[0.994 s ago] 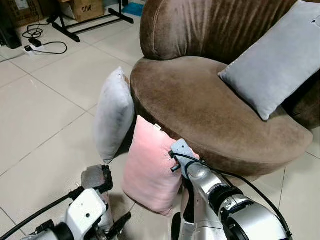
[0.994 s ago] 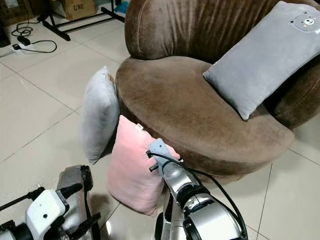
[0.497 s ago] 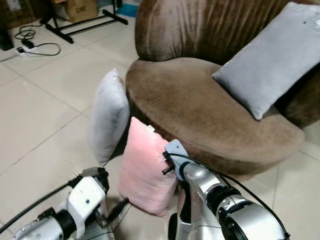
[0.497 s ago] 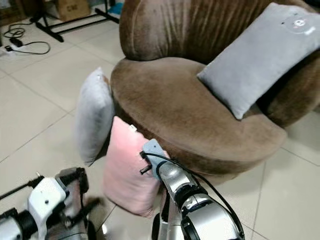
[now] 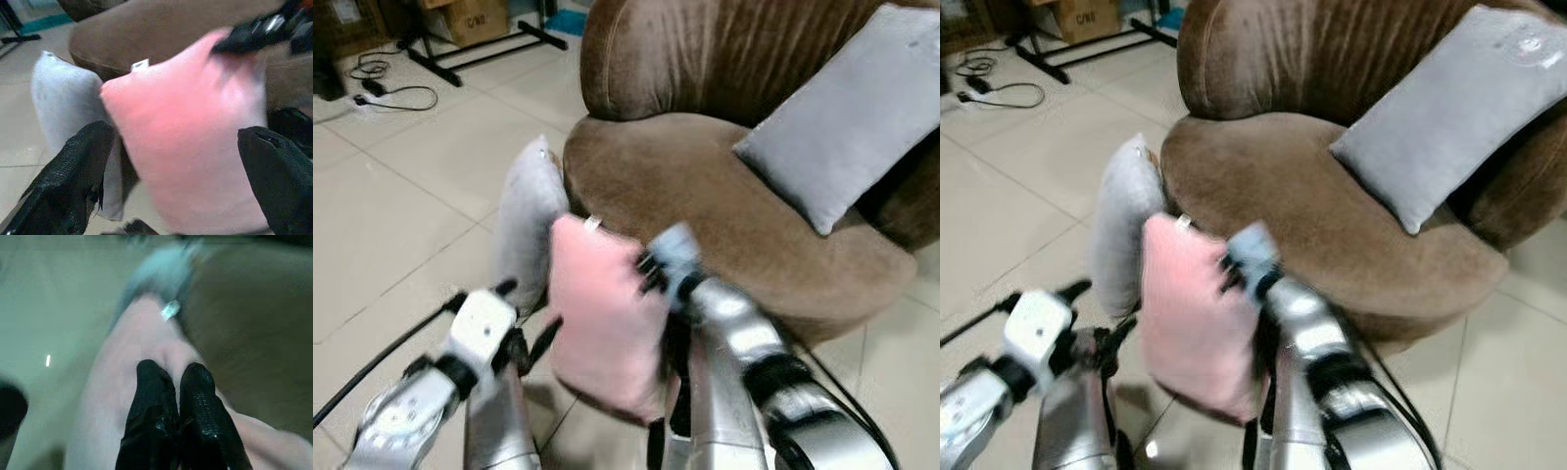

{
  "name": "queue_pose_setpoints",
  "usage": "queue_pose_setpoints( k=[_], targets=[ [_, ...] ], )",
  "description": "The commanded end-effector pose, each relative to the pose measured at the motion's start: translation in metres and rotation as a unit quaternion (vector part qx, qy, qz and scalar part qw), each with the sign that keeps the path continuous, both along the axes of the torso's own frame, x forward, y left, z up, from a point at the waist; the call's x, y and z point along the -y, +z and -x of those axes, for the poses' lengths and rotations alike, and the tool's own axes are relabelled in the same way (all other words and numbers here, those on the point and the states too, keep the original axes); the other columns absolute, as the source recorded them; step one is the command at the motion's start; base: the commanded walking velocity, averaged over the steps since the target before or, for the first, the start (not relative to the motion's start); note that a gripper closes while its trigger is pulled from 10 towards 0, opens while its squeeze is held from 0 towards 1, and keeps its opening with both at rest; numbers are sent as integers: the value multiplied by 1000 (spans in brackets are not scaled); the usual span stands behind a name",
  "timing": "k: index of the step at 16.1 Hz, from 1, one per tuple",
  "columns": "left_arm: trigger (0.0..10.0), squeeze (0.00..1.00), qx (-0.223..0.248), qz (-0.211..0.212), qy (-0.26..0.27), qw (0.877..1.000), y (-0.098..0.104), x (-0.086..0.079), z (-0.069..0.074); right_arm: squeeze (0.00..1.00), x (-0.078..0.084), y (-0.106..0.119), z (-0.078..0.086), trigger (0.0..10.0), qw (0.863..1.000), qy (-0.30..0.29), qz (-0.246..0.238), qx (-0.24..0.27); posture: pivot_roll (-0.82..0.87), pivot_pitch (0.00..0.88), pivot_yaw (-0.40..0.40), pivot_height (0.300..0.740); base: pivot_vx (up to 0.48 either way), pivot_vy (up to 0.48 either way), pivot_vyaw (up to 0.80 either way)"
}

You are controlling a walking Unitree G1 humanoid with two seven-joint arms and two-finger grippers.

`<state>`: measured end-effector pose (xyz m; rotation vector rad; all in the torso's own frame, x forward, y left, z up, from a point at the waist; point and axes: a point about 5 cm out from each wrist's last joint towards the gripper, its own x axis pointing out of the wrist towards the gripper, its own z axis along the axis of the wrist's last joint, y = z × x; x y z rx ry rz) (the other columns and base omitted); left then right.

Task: Move the pillow to the sofa from floor

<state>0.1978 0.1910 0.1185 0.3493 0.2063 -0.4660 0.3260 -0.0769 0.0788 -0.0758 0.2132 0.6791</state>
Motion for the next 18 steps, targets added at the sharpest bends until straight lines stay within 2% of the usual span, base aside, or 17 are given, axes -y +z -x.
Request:
queue_pose_setpoints(
  k=[1,3,6,7,8,9,11,13,15,16,17,18],
  targets=[
    [10000,0,16,1,3,1000,2,0,-6,0,11,36,-7,0,997,-26,-57,49,-66,0,-47,435,0,0,0],
    [10000,0,34,4,-7,999,8,3,-18,0,27,73,-7,0,988,-54,-124,77,-82,0,-23,435,0,0,0],
    [10000,0,47,9,-17,999,10,8,-28,0,52,154,-7,0,963,-65,-211,155,-87,0,-5,435,0,0,0],
    [10000,0,48,9,-18,999,10,8,-28,0,63,180,-11,0,952,-82,-230,185,-83,0,-6,435,0,0,0],
    [10000,0,52,5,-17,998,11,6,-28,0,82,214,-16,0,938,-102,-241,228,-70,0,-16,435,0,0,0],
    [10000,0,57,2,-15,998,13,4,-27,0,96,238,-16,0,930,-108,-244,255,-61,0,-24,435,0,0,0],
    [10000,0,60,-1,-9,998,14,0,-25,0,108,255,-13,0,935,-109,-190,279,-52,0,-32,435,0,0,0],
    [10000,0,61,-3,-4,998,13,-3,-22,0,112,256,-14,0,940,-117,-161,278,-45,0,-38,435,0,0,0],
    [10000,0,61,-4,-2,998,13,-4,-20,0,108,237,-21,0,950,-137,-140,245,-40,0,-42,435,0,0,0],
    [10000,0,61,-5,0,998,12,-4,-20,0,101,218,-23,0,959,-138,-109,223,-41,0,-41,435,0,0,0],
    [10000,0,60,-7,4,998,11,-5,-21,0,92,188,-27,6157,966,-161,-64,191,-45,0,-38,435,0,0,0],
    [10000,0,60,-9,7,998,11,-5,-22,0,88,175,-27,10000,968,-171,-49,179,-48,0,-35,435,0,0,0]
  ],
)
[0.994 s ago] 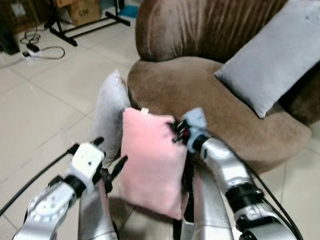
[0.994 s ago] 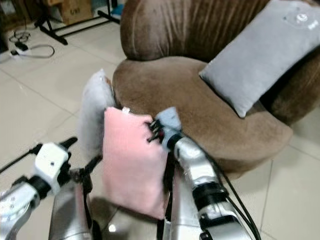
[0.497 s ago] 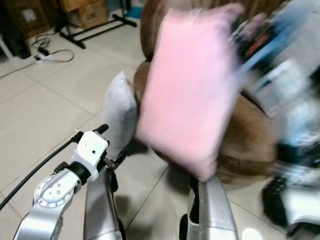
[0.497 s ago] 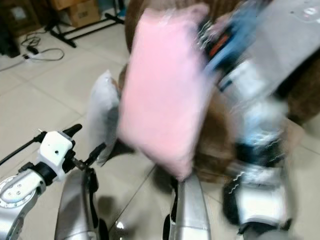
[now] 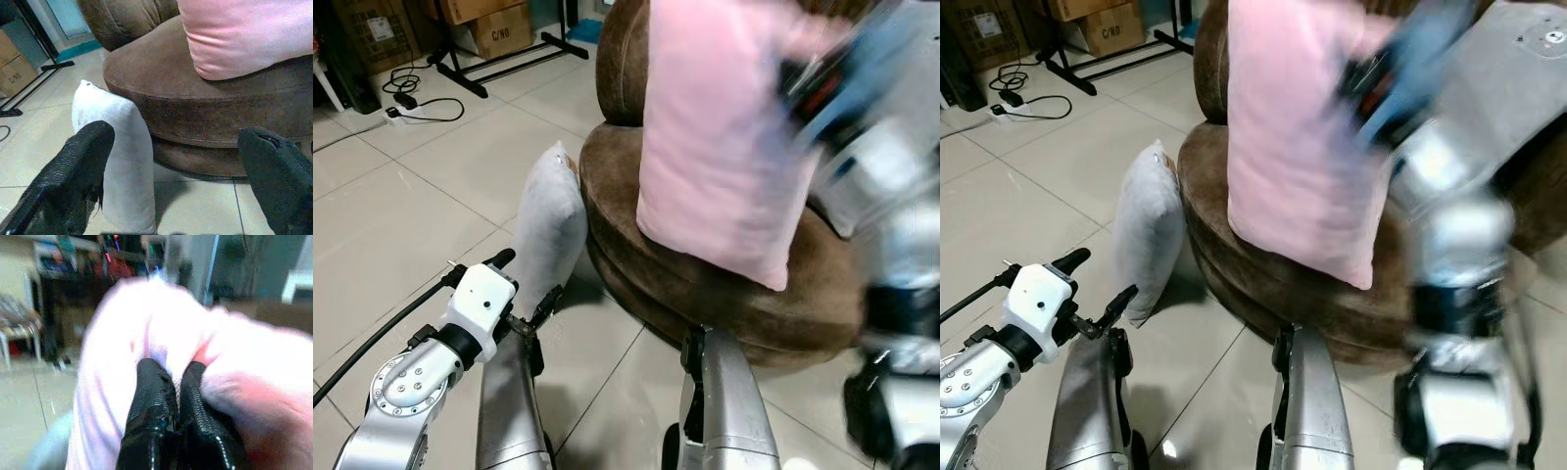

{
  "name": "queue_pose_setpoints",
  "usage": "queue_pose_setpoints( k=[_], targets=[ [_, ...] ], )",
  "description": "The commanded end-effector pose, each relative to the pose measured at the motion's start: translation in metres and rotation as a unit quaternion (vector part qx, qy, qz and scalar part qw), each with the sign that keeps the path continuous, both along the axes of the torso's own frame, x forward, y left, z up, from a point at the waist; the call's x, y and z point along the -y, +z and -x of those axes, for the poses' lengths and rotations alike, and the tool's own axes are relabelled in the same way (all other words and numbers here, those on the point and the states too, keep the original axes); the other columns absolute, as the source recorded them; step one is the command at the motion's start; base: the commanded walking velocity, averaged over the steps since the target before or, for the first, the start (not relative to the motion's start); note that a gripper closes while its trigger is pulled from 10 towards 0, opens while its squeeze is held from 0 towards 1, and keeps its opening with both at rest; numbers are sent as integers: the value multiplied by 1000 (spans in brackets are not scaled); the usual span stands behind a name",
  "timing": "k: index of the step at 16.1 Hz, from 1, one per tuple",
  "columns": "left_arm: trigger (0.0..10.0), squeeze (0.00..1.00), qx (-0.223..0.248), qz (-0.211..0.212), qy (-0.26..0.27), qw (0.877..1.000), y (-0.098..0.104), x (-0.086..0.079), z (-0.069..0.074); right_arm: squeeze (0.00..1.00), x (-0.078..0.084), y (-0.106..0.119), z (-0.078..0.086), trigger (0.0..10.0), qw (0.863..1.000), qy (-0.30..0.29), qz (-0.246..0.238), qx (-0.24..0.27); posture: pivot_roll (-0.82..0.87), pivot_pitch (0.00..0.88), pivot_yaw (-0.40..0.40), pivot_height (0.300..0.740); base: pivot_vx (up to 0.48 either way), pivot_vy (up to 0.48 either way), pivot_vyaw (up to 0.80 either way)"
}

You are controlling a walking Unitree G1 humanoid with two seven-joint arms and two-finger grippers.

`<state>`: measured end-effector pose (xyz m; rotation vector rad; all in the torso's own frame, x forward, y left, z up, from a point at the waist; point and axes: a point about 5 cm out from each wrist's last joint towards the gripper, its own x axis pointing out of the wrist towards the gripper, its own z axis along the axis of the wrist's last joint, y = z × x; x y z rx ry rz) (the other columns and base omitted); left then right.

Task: Move the pillow to the sofa from floor

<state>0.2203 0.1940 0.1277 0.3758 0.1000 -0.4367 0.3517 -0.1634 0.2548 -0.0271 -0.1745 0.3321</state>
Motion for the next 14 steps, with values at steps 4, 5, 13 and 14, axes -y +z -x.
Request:
queue_pose_setpoints(
  k=[4,5,13,14],
  targets=[
    [10000,0,27,-5,55,998,5,-5,-13,0,-2,-81,12,10000,988,-81,-25,-128,-56,0,-31,435,0,0,0],
    [10000,0,31,-5,60,998,5,-5,-15,0,-1,-85,14,10000,987,-87,-34,-131,-59,0,-28,435,0,0,0],
    [10000,0,38,-31,90,995,2,-9,-25,0,-12,-92,27,10000,984,-99,-56,-139,-65,0,-26,514,0,0,0],
    [10000,0,39,-29,92,995,2,-8,-25,0,-10,-95,28,10000,983,-114,-36,-137,-63,0,-29,524,0,0,0]
  ],
)
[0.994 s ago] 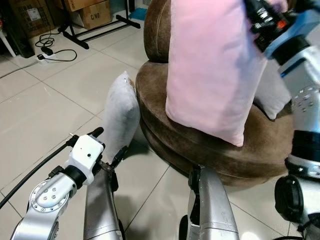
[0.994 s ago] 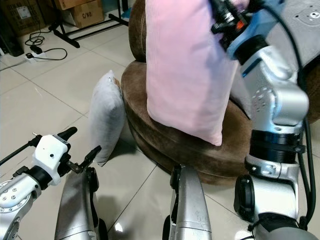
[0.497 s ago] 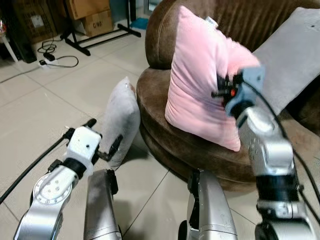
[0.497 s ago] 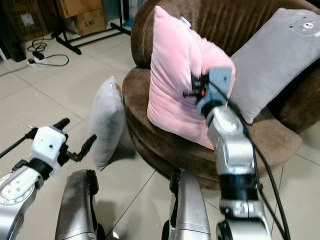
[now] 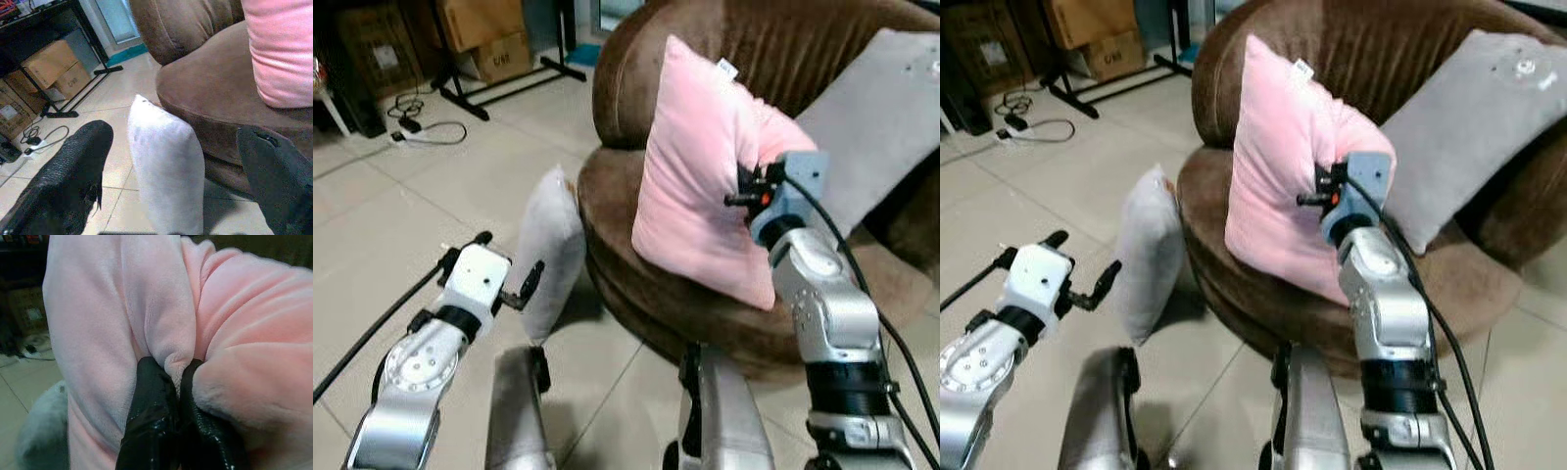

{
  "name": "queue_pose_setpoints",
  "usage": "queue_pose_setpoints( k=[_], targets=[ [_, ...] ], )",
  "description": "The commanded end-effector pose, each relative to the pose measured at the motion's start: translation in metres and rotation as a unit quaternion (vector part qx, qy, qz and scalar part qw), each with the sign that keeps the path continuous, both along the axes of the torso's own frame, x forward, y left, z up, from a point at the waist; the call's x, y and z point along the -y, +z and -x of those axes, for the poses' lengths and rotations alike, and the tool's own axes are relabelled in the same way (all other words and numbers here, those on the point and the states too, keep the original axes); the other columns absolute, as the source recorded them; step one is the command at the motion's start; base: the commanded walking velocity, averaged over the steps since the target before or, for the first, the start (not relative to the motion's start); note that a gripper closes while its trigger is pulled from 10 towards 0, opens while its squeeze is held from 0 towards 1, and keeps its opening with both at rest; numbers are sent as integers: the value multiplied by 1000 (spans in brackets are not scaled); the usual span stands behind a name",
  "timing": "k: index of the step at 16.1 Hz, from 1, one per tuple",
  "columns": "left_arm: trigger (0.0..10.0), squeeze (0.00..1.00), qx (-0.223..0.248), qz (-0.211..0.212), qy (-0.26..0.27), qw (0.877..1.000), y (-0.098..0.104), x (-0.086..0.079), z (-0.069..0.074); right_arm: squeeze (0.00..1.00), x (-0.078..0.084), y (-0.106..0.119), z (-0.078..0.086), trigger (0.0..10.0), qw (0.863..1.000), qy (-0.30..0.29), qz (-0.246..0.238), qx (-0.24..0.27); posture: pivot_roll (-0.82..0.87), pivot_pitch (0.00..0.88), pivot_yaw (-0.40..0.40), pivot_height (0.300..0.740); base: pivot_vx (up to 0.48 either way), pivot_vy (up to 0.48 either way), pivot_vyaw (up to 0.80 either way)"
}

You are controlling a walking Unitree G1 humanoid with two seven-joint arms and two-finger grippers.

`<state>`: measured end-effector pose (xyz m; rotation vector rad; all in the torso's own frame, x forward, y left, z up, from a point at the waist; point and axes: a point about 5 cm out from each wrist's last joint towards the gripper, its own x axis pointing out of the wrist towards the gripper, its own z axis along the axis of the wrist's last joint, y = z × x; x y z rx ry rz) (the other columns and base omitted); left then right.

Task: Move the pillow to the sofa from floor

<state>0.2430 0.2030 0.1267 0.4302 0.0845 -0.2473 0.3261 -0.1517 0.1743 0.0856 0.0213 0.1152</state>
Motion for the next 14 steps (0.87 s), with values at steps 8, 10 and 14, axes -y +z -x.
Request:
queue_pose_setpoints(
  k=[8,10,14],
  targets=[
    [10000,0,18,-2,9,1000,5,5,-3,0,1,-17,15,10000,999,-28,17,-32,-67,0,-25,604,0,0,0],
    [10000,0,18,-1,8,1000,5,6,-3,0,0,-16,15,10000,999,-24,6,-32,-71,0,-21,619,0,0,0],
    [10000,0,21,1,5,1000,6,9,-5,0,-5,-15,17,10000,999,-16,-38,-35,-73,0,-22,654,0,0,0]
  ],
)
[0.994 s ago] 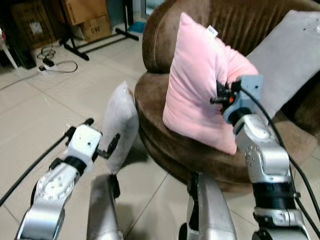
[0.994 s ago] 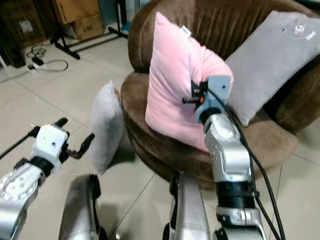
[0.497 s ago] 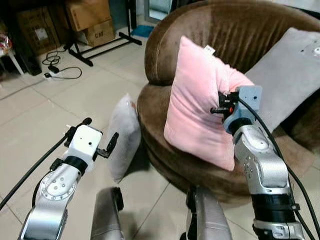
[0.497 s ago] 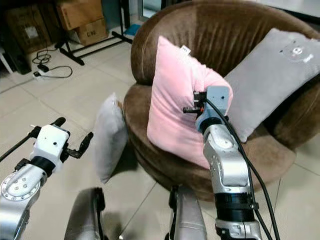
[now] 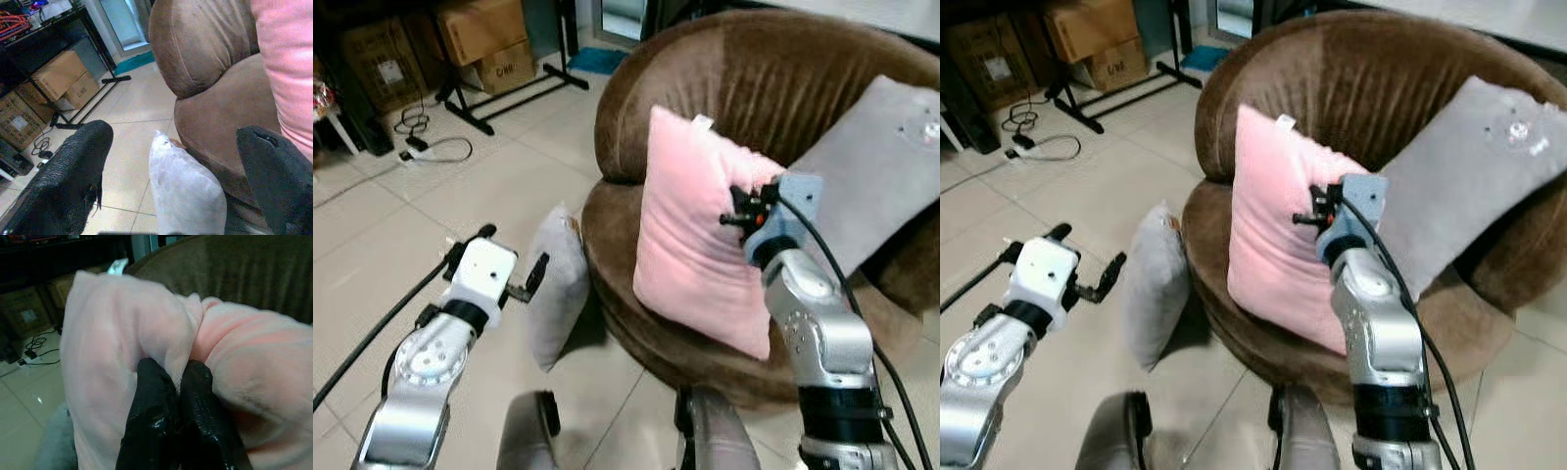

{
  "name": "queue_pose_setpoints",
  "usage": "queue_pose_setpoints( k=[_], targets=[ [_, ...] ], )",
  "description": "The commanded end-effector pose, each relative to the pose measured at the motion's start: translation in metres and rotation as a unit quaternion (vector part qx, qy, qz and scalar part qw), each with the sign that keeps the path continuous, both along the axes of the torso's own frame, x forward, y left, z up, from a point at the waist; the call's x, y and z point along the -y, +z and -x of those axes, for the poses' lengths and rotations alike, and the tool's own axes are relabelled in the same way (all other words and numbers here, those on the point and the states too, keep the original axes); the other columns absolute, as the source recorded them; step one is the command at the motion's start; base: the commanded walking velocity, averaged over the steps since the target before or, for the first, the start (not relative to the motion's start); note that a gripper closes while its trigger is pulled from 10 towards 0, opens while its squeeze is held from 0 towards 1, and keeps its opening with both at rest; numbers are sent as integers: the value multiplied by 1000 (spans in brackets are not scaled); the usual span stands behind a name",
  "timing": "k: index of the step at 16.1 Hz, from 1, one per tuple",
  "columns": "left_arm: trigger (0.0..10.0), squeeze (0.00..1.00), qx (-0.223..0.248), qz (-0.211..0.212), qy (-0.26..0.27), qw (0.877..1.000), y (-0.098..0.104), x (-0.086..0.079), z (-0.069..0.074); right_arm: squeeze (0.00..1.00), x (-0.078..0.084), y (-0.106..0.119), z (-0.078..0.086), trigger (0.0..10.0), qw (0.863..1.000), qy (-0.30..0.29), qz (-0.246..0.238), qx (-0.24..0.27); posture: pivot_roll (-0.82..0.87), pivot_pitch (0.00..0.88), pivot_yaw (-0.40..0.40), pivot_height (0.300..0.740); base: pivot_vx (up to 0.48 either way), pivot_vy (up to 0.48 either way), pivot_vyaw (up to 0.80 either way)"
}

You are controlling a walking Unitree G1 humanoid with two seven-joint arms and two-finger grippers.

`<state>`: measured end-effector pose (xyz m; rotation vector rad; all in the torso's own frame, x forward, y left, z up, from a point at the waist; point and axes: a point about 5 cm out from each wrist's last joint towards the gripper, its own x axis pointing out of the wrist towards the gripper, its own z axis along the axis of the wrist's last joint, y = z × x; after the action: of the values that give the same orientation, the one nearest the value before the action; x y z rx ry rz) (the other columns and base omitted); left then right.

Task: Move the pillow to the sofa from floor

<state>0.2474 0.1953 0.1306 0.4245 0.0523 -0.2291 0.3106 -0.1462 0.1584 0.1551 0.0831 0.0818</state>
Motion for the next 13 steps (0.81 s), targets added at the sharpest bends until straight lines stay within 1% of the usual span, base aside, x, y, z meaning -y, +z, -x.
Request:
queue_pose_setpoints(
  k=[1,2,3,8,11,13],
  targets=[
    [10000,0,4,-2,0,1000,2,2,0,0,1,0,1,10000,1000,-4,-5,-3,-73,0,-23,664,0,0,0],
    [10000,0,4,0,0,1000,1,4,0,0,1,0,1,10000,1000,-8,3,-6,-72,0,-26,679,0,0,0],
    [10000,0,4,1,0,1000,1,4,0,0,1,-1,1,10000,1000,-9,3,-7,-72,0,-27,684,0,0,0],
    [10000,0,7,6,0,1000,1,6,-1,0,3,-4,1,10000,1000,-16,5,-16,-75,0,-26,739,0,0,0],
    [10000,0,9,11,-3,1000,2,7,-2,0,6,-4,2,10000,1000,-23,2,-16,-78,0,-23,740,0,0,0],
    [10000,0,10,26,-7,1000,4,8,-3,0,1,-1,1,10000,1000,-11,-17,-4,-82,0,-20,740,0,0,0]
  ],
)
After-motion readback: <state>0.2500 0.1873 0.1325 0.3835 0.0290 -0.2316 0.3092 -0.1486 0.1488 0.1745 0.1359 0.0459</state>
